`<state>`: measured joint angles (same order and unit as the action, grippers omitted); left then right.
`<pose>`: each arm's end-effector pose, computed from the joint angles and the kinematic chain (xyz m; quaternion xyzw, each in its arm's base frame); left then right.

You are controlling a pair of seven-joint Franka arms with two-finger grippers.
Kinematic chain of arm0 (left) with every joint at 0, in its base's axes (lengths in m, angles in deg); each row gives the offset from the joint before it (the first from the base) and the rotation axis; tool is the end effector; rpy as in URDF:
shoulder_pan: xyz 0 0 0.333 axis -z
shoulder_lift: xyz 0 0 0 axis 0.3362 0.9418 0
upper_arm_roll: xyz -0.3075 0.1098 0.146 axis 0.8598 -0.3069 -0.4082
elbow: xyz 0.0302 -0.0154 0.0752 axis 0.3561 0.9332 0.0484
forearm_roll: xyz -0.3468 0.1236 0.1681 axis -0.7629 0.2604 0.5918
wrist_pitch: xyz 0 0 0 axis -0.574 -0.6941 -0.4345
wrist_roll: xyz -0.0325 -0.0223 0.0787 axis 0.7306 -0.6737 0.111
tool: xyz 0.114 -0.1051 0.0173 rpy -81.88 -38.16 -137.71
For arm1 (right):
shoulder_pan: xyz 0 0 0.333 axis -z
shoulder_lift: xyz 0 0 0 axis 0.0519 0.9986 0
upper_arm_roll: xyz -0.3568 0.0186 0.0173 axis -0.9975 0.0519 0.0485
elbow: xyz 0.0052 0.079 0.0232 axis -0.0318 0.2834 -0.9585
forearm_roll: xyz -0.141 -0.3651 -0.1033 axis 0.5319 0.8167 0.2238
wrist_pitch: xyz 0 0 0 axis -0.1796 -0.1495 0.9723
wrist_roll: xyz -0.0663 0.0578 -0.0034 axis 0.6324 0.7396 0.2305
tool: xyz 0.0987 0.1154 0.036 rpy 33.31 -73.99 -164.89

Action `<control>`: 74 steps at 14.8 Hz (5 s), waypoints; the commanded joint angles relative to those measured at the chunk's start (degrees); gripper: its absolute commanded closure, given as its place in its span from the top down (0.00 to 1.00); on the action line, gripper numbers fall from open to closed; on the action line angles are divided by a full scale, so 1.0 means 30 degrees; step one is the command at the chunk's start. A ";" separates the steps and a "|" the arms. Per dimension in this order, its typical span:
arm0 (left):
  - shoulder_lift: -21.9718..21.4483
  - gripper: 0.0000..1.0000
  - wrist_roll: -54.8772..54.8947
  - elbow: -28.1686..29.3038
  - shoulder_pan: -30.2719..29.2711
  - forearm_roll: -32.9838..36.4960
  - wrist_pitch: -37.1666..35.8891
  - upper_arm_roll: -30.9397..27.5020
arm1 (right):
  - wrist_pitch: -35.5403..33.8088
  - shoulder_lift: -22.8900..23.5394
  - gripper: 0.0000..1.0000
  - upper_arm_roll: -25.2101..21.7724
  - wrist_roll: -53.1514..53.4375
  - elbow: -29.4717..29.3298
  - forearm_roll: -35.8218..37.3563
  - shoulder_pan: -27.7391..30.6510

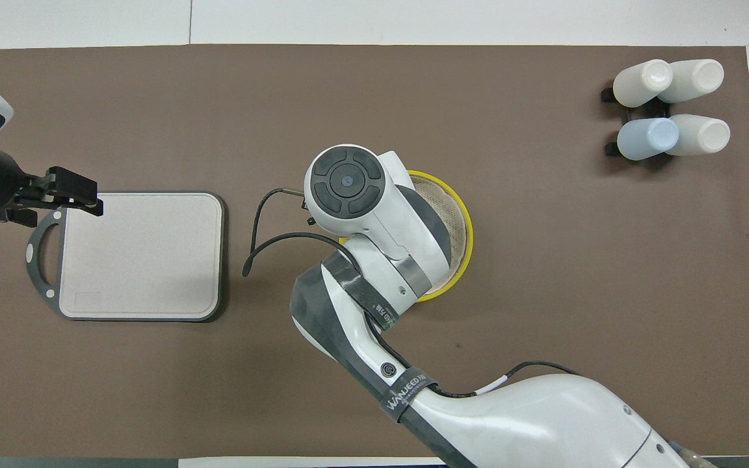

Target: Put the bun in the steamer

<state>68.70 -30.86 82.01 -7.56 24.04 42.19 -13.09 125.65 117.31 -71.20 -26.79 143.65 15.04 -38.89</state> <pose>0.5714 -0.0361 0.5555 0.9970 0.0308 -0.0602 0.0367 0.5942 0.4623 0.3819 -0.9859 0.1584 -0.0323 0.0433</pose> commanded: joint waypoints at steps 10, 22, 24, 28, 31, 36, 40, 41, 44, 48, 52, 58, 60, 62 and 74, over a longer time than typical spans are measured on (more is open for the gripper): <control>-0.0462 1.00 0.0278 0.0411 -0.0015 0.0394 0.0411 0.0186 | 0.0089 0.1192 0.00 0.0029 0.0119 -0.1666 -0.0038 -0.0069; -0.0198 1.00 0.0600 -0.0116 -0.0015 0.0774 0.0120 0.0216 | -0.0317 0.1046 1.00 0.0029 0.0032 -0.1109 0.0020 -0.0099; -0.0227 1.00 0.0483 -0.0001 0.0102 0.0745 0.0467 0.0245 | -0.1048 0.0841 1.00 0.0000 -0.0143 -0.1400 0.0050 0.0163; -0.0286 1.00 0.0629 0.0030 0.0073 0.0745 0.0498 0.0245 | -0.2946 -0.1087 1.00 0.0000 -0.2768 -0.1168 -0.0009 0.1800; -0.0373 1.00 0.0600 0.0147 0.0073 0.0745 0.0353 0.0216 | -0.5320 -0.2845 1.00 -0.0029 -0.7801 -0.1167 0.0078 0.3763; -0.1894 1.00 0.0687 0.0759 -0.0044 0.0774 -0.1023 0.0216 | -0.9657 -0.5630 1.00 0.0000 -1.7678 -0.1051 -0.0038 0.8593; -0.1956 1.00 0.0687 0.0792 -0.0511 0.1826 -0.0440 0.0215 | -1.0342 -0.8263 1.00 0.0000 -1.9625 0.1693 -0.0067 1.1087; -0.1927 1.00 0.0659 0.0792 -0.0571 0.1887 -0.0323 0.0216 | -0.9788 -0.8793 1.00 0.0000 -1.9946 0.2545 -0.0038 1.1644; -0.1926 1.00 0.0629 0.0820 -0.0542 0.1917 -0.0204 0.0245 | -0.9198 -0.9849 1.00 -0.0029 -1.9922 0.4305 -0.0125 1.2556; -0.1956 1.00 0.0454 0.0909 -0.0542 0.1917 -0.0175 0.0332 | -0.8347 -1.0351 1.00 -0.0029 -1.9832 0.4985 -0.0214 1.3085; -0.2014 1.00 0.0570 0.0822 -0.1360 0.1888 -0.0262 0.0973 | -0.8289 -1.0293 1.00 -0.0059 -1.9832 0.4926 -0.0214 1.3143; -0.1315 1.00 0.0805 0.0150 -0.3355 0.1888 -0.0437 0.2882 | -0.8230 -1.0117 1.00 -0.0030 -1.9890 0.4487 -0.0214 1.3553; -0.0641 1.00 0.0805 -0.0640 -0.3268 0.1917 -0.1051 0.2852 | -0.8200 -0.9854 1.00 -0.0059 -1.9949 0.3932 -0.0185 1.3583; -0.0666 1.00 0.0834 -0.0615 -0.3004 0.1917 -0.1258 0.2823 | -0.8200 -0.9853 1.00 -0.0059 -1.9920 0.3901 -0.0126 1.3583; -0.1048 1.00 0.0805 -0.0058 -0.1803 0.1888 -0.0820 0.1710 | -0.8405 -0.9911 1.00 -0.0029 -1.9949 0.4018 -0.0067 1.3671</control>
<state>65.92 -28.88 81.79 -14.46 28.55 39.92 -6.47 100.67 87.76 -72.11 -86.11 155.69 15.18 1.00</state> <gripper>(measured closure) 0.000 0.000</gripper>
